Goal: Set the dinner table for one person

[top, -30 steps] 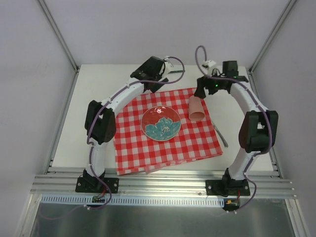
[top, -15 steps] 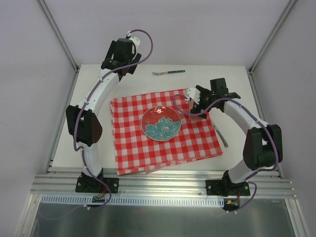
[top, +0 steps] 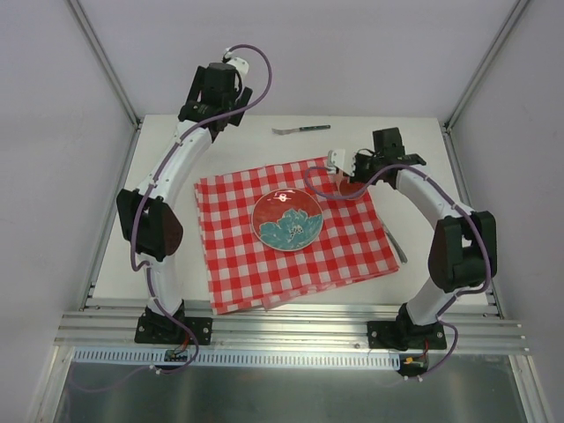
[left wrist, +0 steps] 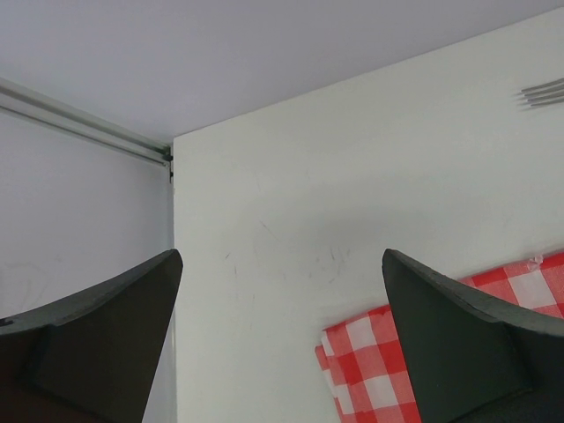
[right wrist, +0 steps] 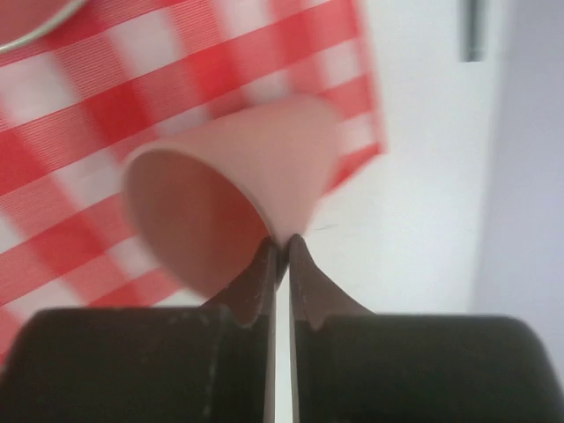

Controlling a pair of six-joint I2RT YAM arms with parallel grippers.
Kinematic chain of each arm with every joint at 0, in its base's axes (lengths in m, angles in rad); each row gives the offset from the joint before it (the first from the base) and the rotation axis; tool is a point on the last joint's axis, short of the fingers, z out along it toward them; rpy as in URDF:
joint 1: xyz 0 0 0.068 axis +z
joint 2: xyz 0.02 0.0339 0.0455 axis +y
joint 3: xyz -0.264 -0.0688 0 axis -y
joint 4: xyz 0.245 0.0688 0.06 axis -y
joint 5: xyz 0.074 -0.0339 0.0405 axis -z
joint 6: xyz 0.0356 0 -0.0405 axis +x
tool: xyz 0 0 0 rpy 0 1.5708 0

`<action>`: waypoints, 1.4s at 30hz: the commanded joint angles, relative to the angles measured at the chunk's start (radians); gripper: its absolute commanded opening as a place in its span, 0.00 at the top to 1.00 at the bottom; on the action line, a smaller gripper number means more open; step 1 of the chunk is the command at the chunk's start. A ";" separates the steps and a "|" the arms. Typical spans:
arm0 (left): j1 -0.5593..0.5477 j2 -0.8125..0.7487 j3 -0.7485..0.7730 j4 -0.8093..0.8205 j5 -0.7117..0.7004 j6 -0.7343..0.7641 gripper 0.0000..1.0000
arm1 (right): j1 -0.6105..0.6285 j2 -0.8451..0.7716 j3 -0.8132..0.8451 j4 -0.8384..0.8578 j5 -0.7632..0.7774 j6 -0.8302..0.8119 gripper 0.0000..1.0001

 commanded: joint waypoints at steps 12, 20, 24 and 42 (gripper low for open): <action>-0.017 -0.011 -0.040 -0.003 -0.013 -0.021 0.01 | -0.006 0.456 0.948 -0.744 -0.066 0.300 0.99; -0.025 -0.031 -0.071 -0.004 -0.016 -0.010 0.01 | 0.008 0.496 0.925 -0.784 0.014 0.204 0.99; -0.026 -0.025 -0.068 -0.006 -0.015 -0.015 0.01 | 0.000 0.484 0.909 -0.812 0.020 0.198 0.99; -0.026 0.007 -0.029 -0.015 0.008 -0.054 0.01 | 0.012 0.530 0.884 -0.549 0.036 0.406 0.43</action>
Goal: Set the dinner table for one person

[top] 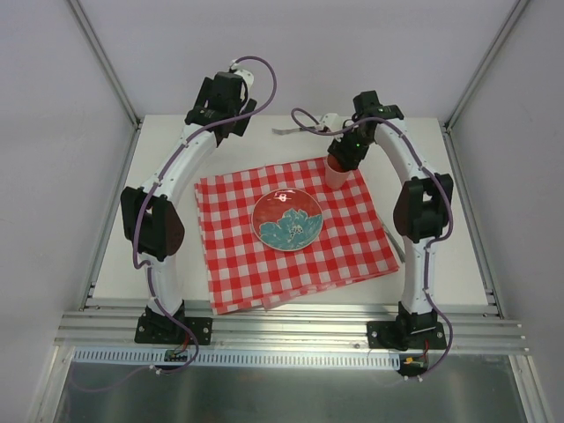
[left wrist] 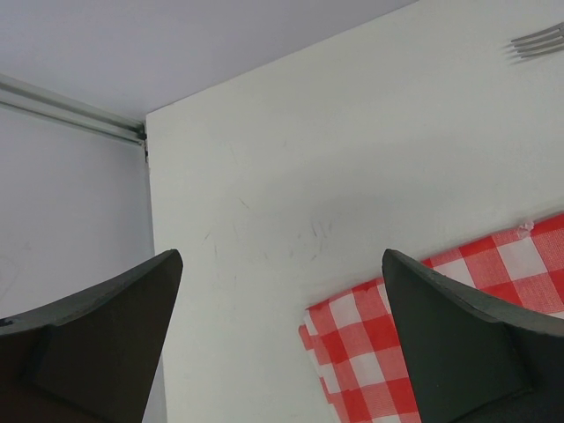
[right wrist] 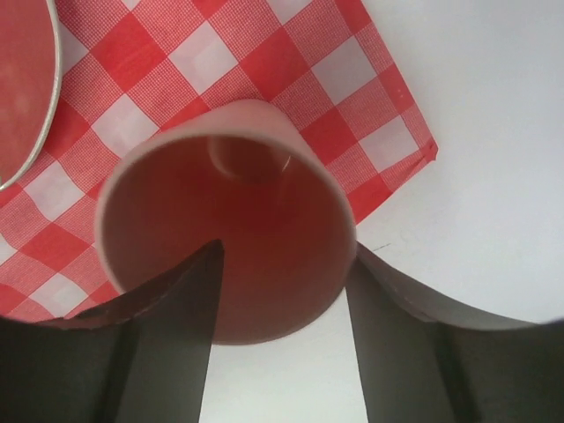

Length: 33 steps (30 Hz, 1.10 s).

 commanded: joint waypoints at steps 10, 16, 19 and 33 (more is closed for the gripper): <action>0.050 -0.019 0.034 -0.052 0.416 -0.098 0.01 | -0.053 -0.190 -0.038 0.231 -0.047 0.311 0.18; 0.060 0.443 0.513 -0.104 0.527 0.361 0.01 | -0.104 -0.279 -0.144 0.300 -0.062 0.443 0.18; 0.052 0.572 0.579 -0.103 0.558 0.595 0.01 | -0.113 -0.326 -0.225 0.274 -0.083 0.420 0.18; 0.034 0.715 0.598 0.223 0.651 0.648 0.01 | -0.130 -0.330 -0.334 0.233 -0.087 0.468 0.17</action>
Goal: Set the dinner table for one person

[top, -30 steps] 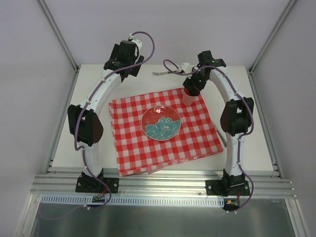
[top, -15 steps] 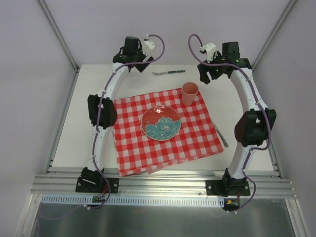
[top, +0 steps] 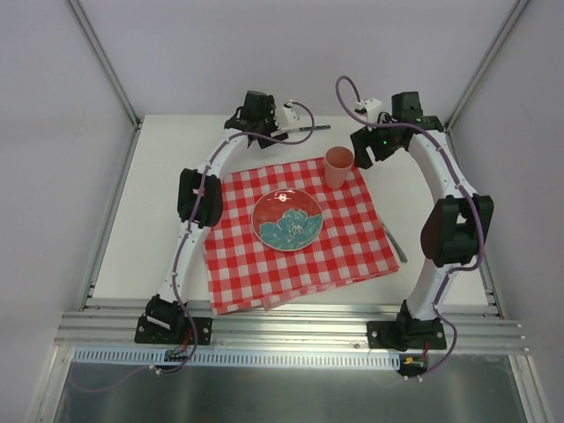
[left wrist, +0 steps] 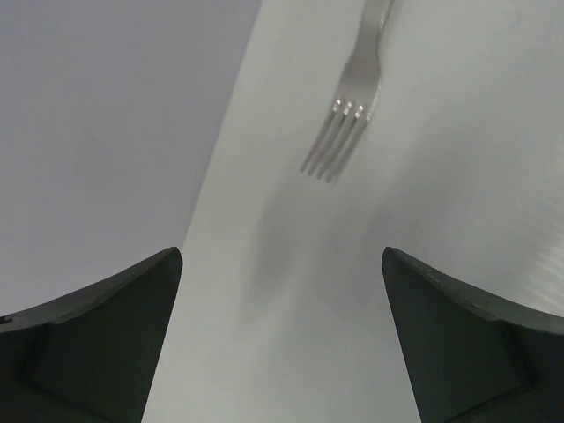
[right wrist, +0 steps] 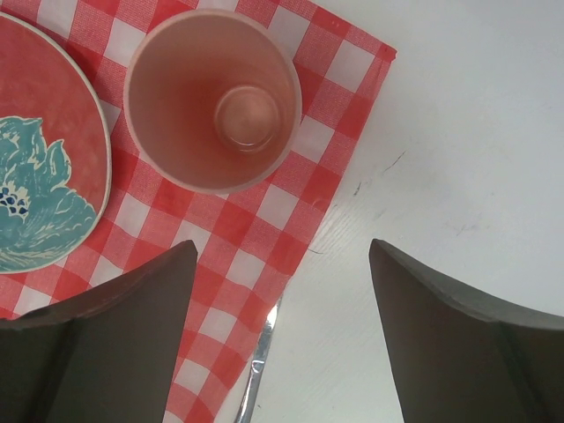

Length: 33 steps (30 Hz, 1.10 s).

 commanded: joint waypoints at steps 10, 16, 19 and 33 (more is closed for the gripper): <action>0.006 0.062 0.009 0.316 0.200 0.019 0.12 | -0.014 0.021 0.036 -0.013 -0.016 0.028 0.17; 0.002 0.117 0.030 0.368 0.212 0.016 0.09 | -0.020 0.030 0.032 -0.013 -0.004 0.032 0.16; 0.000 0.125 0.029 0.369 0.219 0.013 0.07 | -0.019 0.033 0.027 -0.013 -0.004 0.031 0.16; 0.000 -0.158 -0.218 0.170 0.238 -0.292 0.11 | -0.022 0.096 0.079 -0.009 -0.010 0.048 0.16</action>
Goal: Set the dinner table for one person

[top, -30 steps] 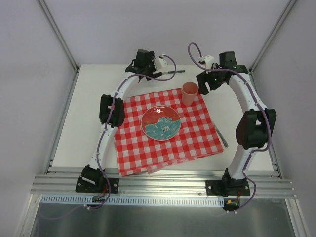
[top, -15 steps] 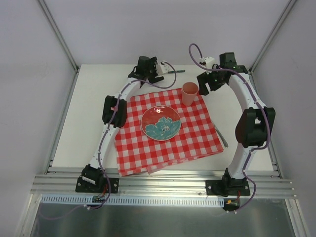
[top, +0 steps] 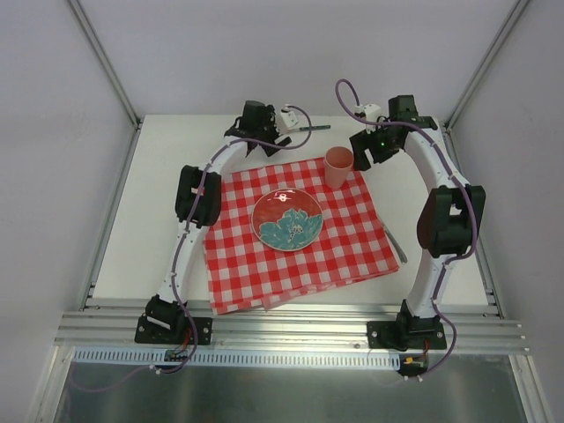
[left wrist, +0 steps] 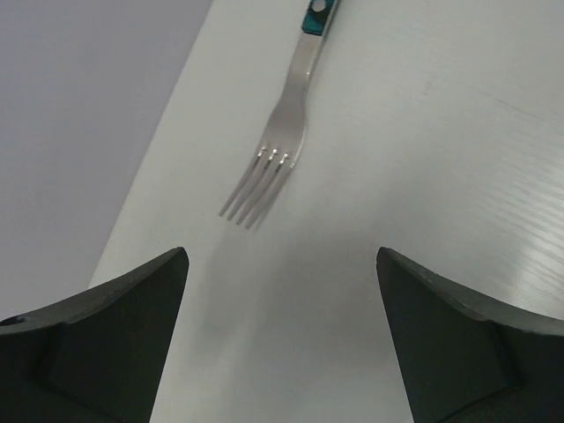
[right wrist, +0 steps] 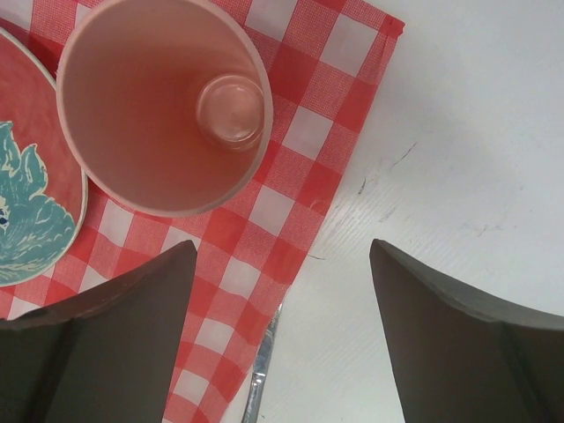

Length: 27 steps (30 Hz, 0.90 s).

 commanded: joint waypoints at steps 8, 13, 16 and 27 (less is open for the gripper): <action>-0.002 -0.142 0.066 -0.257 0.117 -0.273 0.19 | -0.006 0.018 0.053 0.005 -0.023 0.038 0.16; 0.023 -0.043 0.199 -0.104 0.108 -0.434 0.20 | -0.009 0.023 0.051 0.009 -0.018 0.041 0.16; 0.041 -0.003 0.196 0.038 0.133 -0.473 0.23 | -0.009 0.027 0.054 0.008 -0.017 0.044 0.16; 0.039 0.103 0.242 0.153 0.024 -0.286 0.17 | -0.018 0.055 0.079 0.015 0.006 0.055 0.16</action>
